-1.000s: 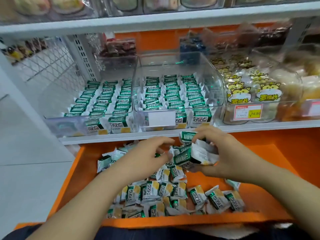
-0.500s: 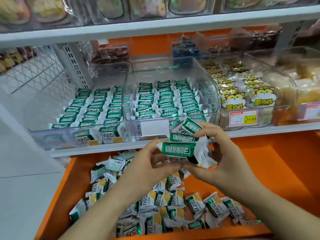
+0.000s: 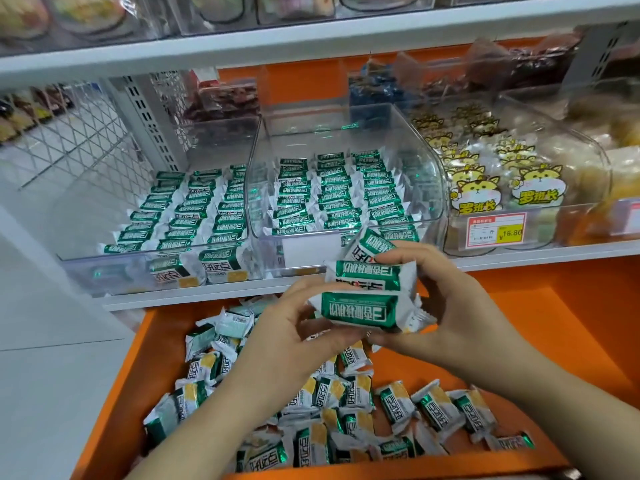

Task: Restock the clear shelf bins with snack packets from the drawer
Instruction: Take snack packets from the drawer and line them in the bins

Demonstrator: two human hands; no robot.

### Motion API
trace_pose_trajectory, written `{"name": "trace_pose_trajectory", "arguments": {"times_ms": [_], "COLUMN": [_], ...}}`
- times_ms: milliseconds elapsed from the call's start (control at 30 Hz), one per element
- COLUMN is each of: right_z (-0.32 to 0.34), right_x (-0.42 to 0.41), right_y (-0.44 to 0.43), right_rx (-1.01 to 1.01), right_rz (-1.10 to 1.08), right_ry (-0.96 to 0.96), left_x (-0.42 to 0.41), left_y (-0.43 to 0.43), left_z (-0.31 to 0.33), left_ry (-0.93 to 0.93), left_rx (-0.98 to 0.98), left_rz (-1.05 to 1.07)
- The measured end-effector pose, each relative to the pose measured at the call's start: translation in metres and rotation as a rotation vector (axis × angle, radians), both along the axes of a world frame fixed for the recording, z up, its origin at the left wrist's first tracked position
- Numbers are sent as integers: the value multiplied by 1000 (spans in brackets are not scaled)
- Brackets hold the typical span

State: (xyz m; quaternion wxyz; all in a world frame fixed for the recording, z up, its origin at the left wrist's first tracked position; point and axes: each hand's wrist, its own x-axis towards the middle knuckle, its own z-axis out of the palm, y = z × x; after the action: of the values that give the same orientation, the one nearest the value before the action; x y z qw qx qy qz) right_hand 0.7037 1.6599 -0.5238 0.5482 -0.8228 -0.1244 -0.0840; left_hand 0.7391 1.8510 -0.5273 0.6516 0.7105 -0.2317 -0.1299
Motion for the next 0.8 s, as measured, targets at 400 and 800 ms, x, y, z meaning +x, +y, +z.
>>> {"name": "trace_pose_trajectory", "arguments": {"times_ms": [400,800], "right_z": [0,12], "right_x": [0,16], "right_y": [-3,-23], "right_rx": [-90,137], "right_rz": [15,-232], "right_ry": [98,119], "left_x": [-1,15], "left_y": [5,31], "left_z": [7,9], "left_ry": [-11,-229], "left_rx": [79,378], "left_rz": [-37,44]}}
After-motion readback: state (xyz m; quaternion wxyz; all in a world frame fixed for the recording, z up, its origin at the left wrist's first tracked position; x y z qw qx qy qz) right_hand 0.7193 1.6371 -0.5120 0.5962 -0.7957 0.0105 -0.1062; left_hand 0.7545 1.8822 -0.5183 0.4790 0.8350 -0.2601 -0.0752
